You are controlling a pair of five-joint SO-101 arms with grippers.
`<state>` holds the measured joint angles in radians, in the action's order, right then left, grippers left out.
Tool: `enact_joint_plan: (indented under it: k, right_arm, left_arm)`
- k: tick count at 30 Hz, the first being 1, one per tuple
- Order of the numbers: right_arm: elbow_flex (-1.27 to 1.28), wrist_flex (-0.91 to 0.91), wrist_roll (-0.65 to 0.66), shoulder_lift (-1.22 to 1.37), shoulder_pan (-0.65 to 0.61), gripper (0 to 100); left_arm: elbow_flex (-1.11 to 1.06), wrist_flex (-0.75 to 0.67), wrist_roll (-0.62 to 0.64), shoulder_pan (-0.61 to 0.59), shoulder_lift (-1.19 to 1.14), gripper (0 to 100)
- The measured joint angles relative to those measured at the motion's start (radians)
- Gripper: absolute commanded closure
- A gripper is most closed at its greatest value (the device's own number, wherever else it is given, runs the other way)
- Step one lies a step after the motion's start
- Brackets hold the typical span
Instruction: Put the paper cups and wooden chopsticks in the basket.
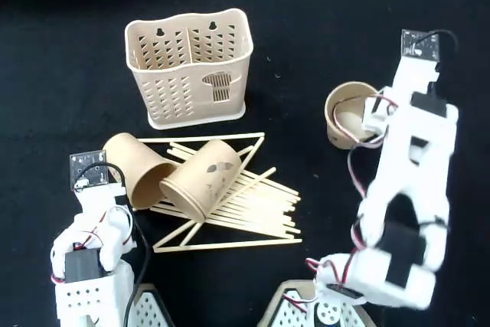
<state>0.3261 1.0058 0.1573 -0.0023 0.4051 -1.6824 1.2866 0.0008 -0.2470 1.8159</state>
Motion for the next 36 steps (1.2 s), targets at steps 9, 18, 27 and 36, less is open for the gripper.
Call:
enact_joint_plan:
  k: [9,18,27,36]
  right_arm:
    - [-0.129,-0.002,-0.049,0.166,0.003,95.6]
    - [-0.178,0.110,-0.023,0.169,0.000,80.2]
    - [-0.287,0.292,-0.006,-0.048,-0.040,80.2]
    - [-0.290,0.555,0.100,-0.302,-0.265,80.2]
  left_arm:
    - [0.000,0.000,0.000,0.000,0.000,97]
    - [0.000,0.000,0.000,0.000,0.000,97]
    - [0.000,0.000,0.000,0.000,0.000,97]
    - [0.000,0.000,0.000,0.000,0.000,97]
